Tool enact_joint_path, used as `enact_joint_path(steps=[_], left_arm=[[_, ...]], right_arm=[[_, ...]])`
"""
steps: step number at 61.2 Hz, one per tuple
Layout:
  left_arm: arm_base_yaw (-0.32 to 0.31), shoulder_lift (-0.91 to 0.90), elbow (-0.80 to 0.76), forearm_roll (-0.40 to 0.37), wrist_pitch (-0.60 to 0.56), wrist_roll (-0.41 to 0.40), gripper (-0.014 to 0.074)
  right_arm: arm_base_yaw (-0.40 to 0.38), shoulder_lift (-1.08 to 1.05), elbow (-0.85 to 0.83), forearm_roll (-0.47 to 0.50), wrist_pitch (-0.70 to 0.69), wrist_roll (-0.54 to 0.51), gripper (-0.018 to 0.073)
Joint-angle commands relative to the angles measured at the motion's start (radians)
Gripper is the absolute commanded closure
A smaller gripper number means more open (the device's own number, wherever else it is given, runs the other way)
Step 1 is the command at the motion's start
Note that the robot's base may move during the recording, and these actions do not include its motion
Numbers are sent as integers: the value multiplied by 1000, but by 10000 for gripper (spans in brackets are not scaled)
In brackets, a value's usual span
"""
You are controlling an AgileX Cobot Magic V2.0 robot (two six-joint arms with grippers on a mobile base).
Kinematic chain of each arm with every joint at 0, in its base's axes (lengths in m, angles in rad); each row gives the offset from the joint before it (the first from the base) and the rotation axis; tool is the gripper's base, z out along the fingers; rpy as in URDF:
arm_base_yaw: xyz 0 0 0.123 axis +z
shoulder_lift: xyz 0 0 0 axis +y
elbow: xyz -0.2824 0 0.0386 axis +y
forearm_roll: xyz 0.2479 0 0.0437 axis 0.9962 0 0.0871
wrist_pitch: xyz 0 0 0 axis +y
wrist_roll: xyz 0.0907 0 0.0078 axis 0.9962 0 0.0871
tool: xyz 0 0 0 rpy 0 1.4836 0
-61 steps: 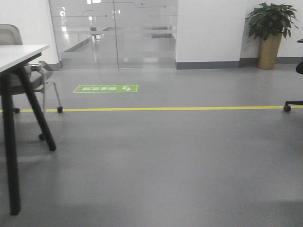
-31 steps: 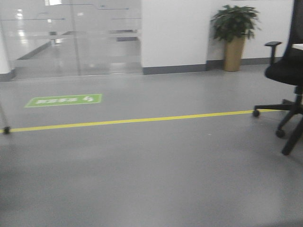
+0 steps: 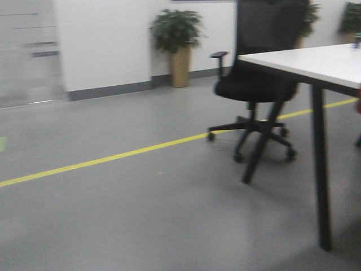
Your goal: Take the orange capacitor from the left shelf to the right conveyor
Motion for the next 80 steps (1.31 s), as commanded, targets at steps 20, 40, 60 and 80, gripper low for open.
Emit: enact_joint_path(steps=[20,40,60,80], left_arm=[[-9,-12,-5,-2,-91,-1,723],[-9,-12,-5,-2,-91,-1,723],[-9,-12,-5,-2,-91,-1,723],[-9,-12,-5,-2,-91,-1,723]], right_arm=[[-5,16,-27,-13,-92,-4,440],[-5,16,-27,-13,-92,-4,440],[-5,16,-27,-13,-92,-4,440],[-5,16,-27,-13,-92,-4,440]])
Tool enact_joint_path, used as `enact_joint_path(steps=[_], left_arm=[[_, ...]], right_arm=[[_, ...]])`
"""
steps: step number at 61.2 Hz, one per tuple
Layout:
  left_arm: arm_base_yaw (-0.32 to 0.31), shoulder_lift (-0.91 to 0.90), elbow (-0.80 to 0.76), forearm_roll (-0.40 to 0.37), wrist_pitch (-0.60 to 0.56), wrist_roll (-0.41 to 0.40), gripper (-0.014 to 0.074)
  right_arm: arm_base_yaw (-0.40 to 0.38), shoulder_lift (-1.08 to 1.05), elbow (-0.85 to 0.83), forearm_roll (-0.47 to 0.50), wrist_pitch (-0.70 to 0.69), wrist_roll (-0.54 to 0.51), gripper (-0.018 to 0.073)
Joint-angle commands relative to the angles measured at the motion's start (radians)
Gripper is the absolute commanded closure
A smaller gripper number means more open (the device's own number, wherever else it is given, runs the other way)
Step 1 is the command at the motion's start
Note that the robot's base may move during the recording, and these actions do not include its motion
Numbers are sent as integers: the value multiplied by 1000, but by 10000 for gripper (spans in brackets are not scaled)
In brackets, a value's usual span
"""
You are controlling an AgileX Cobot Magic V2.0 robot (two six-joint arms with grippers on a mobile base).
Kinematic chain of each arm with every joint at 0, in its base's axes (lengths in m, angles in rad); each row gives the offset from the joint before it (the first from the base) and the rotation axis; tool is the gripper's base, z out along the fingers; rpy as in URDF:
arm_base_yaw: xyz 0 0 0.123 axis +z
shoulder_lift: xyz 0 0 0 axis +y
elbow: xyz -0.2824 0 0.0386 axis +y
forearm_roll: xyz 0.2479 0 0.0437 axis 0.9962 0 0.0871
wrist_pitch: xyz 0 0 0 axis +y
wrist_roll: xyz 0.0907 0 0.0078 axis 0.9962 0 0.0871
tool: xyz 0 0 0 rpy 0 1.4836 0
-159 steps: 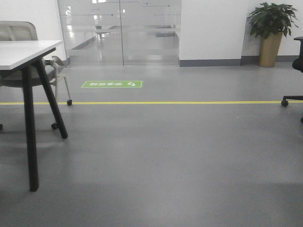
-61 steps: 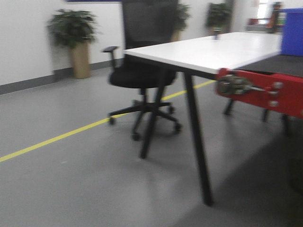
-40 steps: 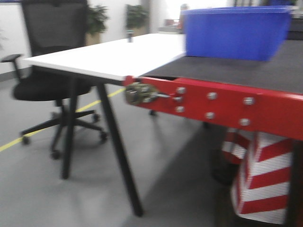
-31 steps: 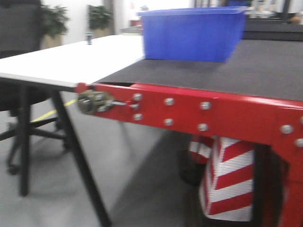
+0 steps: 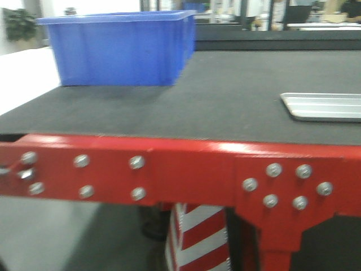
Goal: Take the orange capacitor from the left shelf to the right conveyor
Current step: 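Carry the cylinder with the right gripper over the metal tray on the belt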
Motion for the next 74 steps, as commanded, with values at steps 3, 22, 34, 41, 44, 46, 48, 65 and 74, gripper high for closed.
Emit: enact_joint_path(steps=[3,22,34,41,44,46,48,65,74], left_arm=[[-7,-12,-5,-2,-91,-1,723],[-7,-12,-5,-2,-91,-1,723],[-7,-12,-5,-2,-91,-1,723],[-7,-12,-5,-2,-91,-1,723],[-5,-12,-5,-2,-91,-1,723],[-5,-12,-5,-2,-91,-1,723],[-5,-12,-5,-2,-91,-1,723],[-5,-12,-5,-2,-91,-1,723],[-5,-12,-5,-2,-91,-1,723]], right_arm=[[-5,16,-27,-13,-92,-4,440],[-5,16,-27,-13,-92,-4,440],[-5,16,-27,-13,-92,-4,440],[-5,16,-27,-13,-92,-4,440],[-5,16,-27,-13,-92,-4,440],[-5,16,-27,-13,-92,-4,440],[-5,16,-27,-13,-92,-4,440],[-5,16,-27,-13,-92,-4,440],[-5,16,-27,-13,-92,-4,440]])
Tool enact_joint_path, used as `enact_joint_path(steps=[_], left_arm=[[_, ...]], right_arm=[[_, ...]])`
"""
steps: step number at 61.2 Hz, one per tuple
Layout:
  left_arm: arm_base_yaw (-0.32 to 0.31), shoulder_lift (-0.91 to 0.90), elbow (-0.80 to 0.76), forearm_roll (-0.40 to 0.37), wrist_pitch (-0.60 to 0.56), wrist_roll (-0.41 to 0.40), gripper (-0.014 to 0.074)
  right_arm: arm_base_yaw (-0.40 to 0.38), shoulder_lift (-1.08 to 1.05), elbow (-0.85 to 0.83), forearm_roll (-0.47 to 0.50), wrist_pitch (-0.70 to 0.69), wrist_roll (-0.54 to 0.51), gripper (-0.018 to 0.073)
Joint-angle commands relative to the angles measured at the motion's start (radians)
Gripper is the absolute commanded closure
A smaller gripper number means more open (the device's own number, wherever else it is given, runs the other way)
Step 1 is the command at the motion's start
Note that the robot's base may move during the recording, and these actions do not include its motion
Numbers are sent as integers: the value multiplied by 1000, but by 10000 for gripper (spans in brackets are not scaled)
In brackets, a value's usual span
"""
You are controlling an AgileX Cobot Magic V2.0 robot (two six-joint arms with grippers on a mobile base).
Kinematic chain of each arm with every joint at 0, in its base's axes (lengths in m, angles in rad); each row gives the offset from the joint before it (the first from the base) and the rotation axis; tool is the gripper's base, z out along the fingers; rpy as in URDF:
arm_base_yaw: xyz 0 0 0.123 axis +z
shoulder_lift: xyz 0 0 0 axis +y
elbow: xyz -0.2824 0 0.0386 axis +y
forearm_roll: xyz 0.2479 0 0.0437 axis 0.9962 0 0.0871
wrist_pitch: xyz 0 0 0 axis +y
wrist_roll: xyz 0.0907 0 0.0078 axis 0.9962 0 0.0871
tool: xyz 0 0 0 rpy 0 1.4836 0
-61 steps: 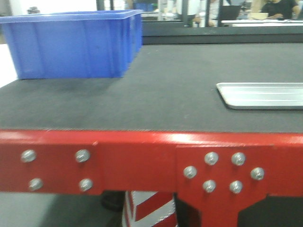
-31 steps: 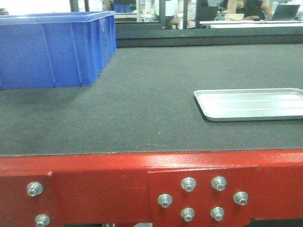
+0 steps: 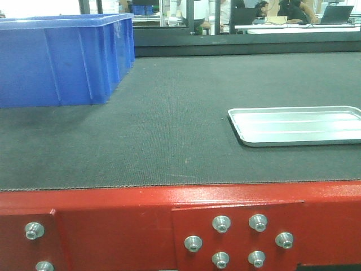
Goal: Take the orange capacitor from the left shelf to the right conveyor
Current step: 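Carry the cylinder with the right gripper over the metal tray on the belt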
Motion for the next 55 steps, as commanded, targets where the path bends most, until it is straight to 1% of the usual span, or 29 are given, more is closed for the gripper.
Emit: enact_joint_path(steps=[1,38,43,55], left_arm=[[-5,-12,-5,-2,-91,-1,723],[-5,-12,-5,-2,-91,-1,723],[-5,-12,-5,-2,-91,-1,723],[-5,-12,-5,-2,-91,-1,723]], right_arm=[[-5,16,-27,-13,-92,-4,440],[-5,22,-27,-11,-110,-4,440],[-5,57,-28,-5,-127,-4,440],[31,301,-79,42,-249,-4,440]])
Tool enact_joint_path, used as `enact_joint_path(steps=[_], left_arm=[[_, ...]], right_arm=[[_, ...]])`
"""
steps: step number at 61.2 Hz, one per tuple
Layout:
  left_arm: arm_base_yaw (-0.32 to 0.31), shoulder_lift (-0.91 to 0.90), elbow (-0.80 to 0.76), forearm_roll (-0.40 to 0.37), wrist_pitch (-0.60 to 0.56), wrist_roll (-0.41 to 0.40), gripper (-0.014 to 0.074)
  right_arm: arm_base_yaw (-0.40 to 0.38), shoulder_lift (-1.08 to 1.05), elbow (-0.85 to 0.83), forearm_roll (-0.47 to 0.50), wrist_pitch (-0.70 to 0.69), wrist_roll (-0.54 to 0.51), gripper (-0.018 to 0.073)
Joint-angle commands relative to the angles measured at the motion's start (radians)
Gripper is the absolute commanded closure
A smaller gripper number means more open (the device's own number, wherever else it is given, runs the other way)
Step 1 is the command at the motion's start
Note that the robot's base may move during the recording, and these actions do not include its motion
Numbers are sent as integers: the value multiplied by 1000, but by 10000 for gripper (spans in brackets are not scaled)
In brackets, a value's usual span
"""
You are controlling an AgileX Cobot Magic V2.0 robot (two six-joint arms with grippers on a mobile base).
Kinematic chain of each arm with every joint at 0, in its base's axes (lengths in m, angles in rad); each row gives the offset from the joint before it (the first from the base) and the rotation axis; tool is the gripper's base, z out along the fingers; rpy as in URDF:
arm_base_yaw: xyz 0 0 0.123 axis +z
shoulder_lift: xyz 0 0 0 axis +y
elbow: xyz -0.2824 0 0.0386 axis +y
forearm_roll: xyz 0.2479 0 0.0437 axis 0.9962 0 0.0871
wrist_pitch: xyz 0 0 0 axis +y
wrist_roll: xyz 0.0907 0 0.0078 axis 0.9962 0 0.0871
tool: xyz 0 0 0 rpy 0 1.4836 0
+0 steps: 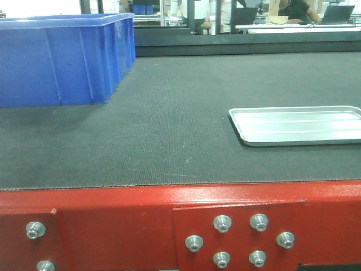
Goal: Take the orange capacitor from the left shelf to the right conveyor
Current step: 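Carry the cylinder with the right gripper over the metal tray on the belt, then lower the cylinder onto the metal tray and open the right gripper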
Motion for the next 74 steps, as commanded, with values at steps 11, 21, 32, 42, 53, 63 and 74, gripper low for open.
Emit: enact_joint_path(steps=[11,21,32,42,53,63,74], left_arm=[[-5,-12,-5,-2,-91,-1,723],[-5,-12,-5,-2,-91,-1,723],[-5,-12,-5,-2,-91,-1,723],[-5,-12,-5,-2,-91,-1,723],[-5,-12,-5,-2,-91,-1,723],[-5,-12,-5,-2,-91,-1,723],[-5,-12,-5,-2,-91,-1,723]], right_arm=[[66,392,-152,18,-313,-5,440],[88,588,-183,18,-518,-5,440],[88,781,-166,-14,-726,-5,440],[88,917,-87,-97,-969,-5,440],[82,1076,-2,-108,-1260,-6,440],[62,1219,1,-108,-1402,-13,440],[19,1319,1,-108,-1510,-14,440]])
